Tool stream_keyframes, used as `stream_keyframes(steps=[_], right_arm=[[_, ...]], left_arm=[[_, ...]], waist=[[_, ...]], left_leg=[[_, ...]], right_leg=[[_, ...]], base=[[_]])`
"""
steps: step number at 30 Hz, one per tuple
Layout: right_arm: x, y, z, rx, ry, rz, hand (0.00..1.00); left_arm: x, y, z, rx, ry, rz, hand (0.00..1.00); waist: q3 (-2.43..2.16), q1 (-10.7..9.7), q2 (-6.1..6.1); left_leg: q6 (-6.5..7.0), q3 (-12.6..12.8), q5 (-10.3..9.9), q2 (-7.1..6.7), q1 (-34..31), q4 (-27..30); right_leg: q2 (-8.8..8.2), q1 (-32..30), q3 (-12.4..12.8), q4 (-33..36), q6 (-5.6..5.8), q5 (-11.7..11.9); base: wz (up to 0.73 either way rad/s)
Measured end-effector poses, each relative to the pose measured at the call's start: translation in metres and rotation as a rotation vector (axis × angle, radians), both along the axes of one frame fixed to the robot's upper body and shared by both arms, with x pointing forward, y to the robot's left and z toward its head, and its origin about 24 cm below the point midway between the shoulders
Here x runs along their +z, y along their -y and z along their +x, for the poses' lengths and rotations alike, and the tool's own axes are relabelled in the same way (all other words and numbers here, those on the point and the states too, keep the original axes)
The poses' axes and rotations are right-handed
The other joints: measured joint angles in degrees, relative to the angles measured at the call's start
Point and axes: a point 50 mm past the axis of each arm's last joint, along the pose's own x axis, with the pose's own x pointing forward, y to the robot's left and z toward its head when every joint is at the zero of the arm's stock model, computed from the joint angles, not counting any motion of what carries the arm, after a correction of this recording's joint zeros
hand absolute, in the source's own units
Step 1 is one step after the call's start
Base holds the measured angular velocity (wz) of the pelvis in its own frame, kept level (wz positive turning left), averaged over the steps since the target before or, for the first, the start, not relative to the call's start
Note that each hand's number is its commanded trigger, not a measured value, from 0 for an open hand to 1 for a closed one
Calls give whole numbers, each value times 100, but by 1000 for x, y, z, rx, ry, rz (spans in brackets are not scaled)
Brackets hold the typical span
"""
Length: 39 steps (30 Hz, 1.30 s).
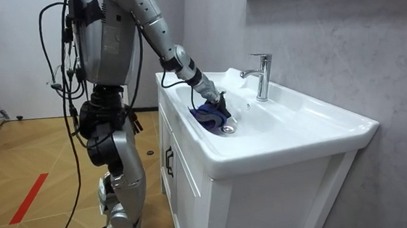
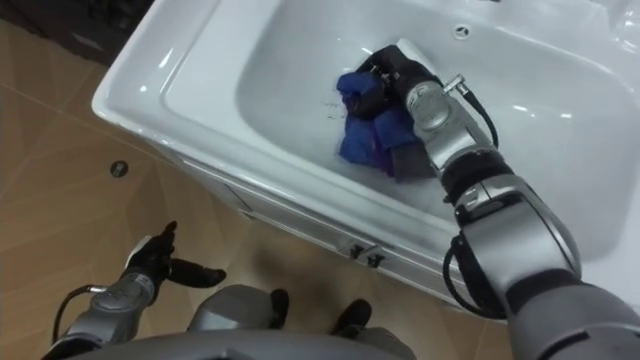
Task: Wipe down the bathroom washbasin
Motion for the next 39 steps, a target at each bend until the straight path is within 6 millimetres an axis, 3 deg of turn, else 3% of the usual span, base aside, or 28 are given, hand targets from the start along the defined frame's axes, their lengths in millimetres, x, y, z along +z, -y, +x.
stream_keyframes(steps=[7, 12, 14, 21, 27, 33, 39], right_arm=[[15, -34, 5, 102, 67, 49, 100], [38, -62, 7, 197, 161, 106, 100], [40, -66, 7, 206, 170, 114, 100], [51, -73, 7, 230, 211, 138, 100], [91, -103, 2, 332, 371, 216, 100], [83, -105, -2, 332, 349, 233, 100], [55, -91, -6, 286, 259, 186, 100]], left_arm=[[0, 2, 0, -8, 1, 8, 0], [0, 2, 1, -12, 3, -1, 0], [0, 2, 1, -13, 1, -3, 0], [-2, 2, -3, -16, -18, -10, 0], [-2, 5, -3, -14, -14, 2, 0], [-1, 5, -2, -26, -9, 17, 0], [0, 5, 1, -15, -4, 20, 0]], waist=[[-4, 2, -9], [-47, 2, -76], [-64, 3, -102], [-65, 0, -107], [-66, -5, -101], [-66, -5, -101], [-62, -58, -95]], left_leg=[[-8, -18, 5, 12, 0, -60], [-7, -25, 7, 10, 10, -13], [-7, -28, 7, 5, 43, 0], [-6, -28, 6, -10, 102, -2], [-22, -27, 13, 14, 51, 39], [-19, -31, 12, 1, 130, 7], [-18, -35, 12, 5, 136, -8]], right_leg=[[20, -21, -7, -1, 0, 0], [6, -5, 5, 14, 0, 0], [-1, 42, 3, 5, 0, 0], [-33, 165, -93, -87, 3, -1], [8, 154, -147, -73, -10, 5], [-7, 243, -160, -79, -9, 5], [-4, 248, -151, -83, -4, 2]], base=[[1], [1], [0], [1], [3], [1], [1]])
